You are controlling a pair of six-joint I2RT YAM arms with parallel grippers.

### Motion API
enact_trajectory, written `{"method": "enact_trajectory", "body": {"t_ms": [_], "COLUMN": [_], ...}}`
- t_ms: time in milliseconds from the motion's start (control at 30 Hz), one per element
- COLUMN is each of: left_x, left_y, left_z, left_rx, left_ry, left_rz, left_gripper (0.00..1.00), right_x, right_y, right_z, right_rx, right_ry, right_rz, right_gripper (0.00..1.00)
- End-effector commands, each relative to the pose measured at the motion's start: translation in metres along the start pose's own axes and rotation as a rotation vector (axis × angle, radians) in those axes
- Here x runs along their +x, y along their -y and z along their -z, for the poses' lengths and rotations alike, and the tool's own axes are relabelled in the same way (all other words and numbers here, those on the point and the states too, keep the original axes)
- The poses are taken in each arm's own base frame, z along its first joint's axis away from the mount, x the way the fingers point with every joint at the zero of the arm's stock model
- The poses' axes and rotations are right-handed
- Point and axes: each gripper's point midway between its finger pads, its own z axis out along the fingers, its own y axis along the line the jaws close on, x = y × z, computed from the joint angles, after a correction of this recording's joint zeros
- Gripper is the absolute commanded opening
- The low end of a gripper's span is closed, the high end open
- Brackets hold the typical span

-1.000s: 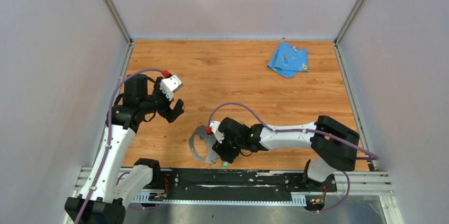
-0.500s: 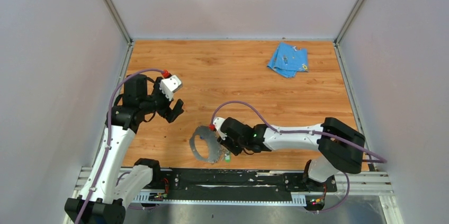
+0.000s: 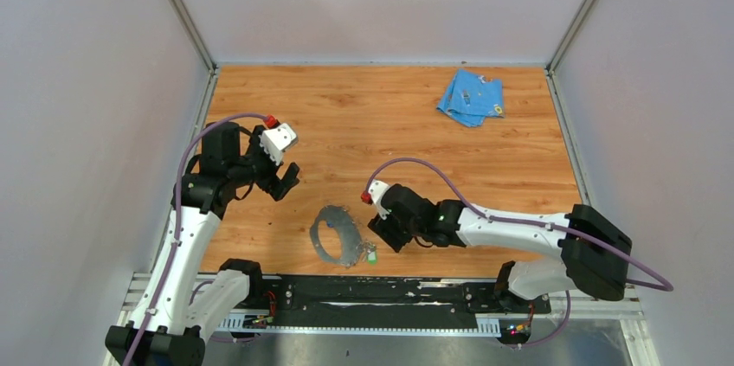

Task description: Put the keys on the keyring

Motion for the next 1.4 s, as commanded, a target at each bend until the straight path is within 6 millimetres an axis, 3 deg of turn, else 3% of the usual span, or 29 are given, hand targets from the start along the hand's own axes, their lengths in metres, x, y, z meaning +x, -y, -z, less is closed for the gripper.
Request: {"method": "enact_trajectory", "body": {"t_ms": [0, 133, 233, 600, 833, 933, 1133, 1300, 1367], "left_x": [-0.005, -0.001, 0.000, -0.006, -0.005, -0.008, -0.010, -0.006, 0.001], "left_y": [-0.004, -0.006, -0.006, -0.005, -0.002, -0.003, 0.002, 0.032, 0.041], "left_z": [0.006, 0.005, 0.004, 0.007, 0.006, 0.007, 0.007, 0.003, 0.002], "left_rx": [-0.023, -0.031, -0.024, -0.015, 0.000, -0.002, 0.027, 0.177, 0.222], "left_ry": [0.005, -0.010, -0.015, -0.007, -0.009, -0.006, 0.004, 0.052, 0.047], "left_rz": [-0.008, -0.009, -0.005, -0.010, 0.002, -0.003, -0.009, -0.047, -0.042], "left_gripper": [0.89, 0.90, 0.90, 0.89, 0.88, 0.88, 0.84, 0.82, 0.76], "right_x": [-0.050, -0.057, -0.053, -0.028, -0.025, -0.022, -0.022, -0.049, -0.063], "right_y": [-0.039, -0.074, -0.086, -0.074, -0.065, -0.058, -0.056, -0.058, -0.060], "right_z": [0.011, 0.005, -0.006, -0.035, -0.048, -0.054, -0.056, -0.033, -0.018], "right_rx": [-0.180, -0.308, -0.369, -0.314, -0.279, -0.260, -0.257, -0.265, -0.281], "right_ry": [0.146, 0.172, 0.146, 0.050, 0.049, 0.030, 0.040, 0.134, 0.196], "right_rz": [0.077, 0.208, 0.245, 0.326, 0.326, 0.314, 0.285, 0.259, 0.243], "right_gripper": [0.65, 0.67, 0.64, 0.60, 0.56, 0.46, 0.02, 0.01, 0.00]}}
